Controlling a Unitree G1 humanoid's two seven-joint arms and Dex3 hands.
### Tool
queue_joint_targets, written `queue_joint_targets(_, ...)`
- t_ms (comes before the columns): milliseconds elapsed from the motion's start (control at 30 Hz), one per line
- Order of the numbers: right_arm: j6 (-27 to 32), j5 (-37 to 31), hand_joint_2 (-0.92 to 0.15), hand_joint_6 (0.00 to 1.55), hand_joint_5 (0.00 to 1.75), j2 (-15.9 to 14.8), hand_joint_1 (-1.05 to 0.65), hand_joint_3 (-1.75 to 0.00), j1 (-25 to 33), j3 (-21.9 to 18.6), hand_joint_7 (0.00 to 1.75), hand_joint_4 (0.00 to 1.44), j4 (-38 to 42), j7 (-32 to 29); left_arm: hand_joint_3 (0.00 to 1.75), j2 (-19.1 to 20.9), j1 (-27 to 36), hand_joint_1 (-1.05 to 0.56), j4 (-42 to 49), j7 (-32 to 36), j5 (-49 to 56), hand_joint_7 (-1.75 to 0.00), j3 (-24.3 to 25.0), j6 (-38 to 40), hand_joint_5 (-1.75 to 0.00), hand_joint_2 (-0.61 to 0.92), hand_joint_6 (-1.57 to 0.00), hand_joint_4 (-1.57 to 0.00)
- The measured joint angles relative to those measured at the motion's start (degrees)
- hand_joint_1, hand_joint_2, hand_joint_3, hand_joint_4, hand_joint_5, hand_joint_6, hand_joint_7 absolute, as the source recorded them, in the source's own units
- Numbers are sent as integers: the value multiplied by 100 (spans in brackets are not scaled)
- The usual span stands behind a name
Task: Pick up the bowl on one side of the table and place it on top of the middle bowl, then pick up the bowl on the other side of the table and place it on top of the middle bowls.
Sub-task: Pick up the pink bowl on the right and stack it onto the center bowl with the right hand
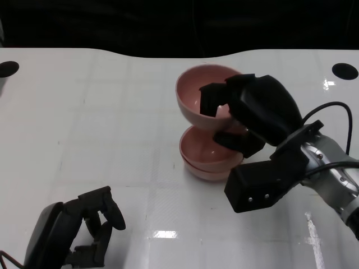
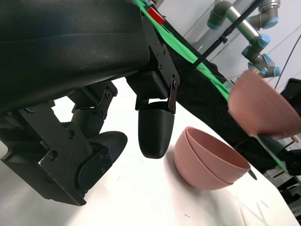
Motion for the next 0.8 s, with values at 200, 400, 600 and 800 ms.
queue_joint_targets(200,-43,-92,-34,78,175,39,-15,-113,-75,198,161,94,371,36,143,0,5,2,-42,-3,47,-150,-54,69,-173,35,-77,-84)
queue_joint_targets(400,-91,-110,-40,79,175,41,-14,-104,-101,242,156,94,571,36,145,0,14,3,-86,-3,58,-149,-67,129,-171,33,-78,-85)
queue_joint_targets(600,-280,-97,-57,99,164,-46,-18,-85,-101,297,67,88,633,178,146,-1,18,3,-90,-6,46,-149,-89,129,-170,32,-78,-85)
queue_joint_targets(800,-323,-76,-80,87,65,-132,-33,-28,-85,295,12,75,559,536,145,-1,16,2,-90,-6,54,-149,-94,128,-170,32,-78,-85)
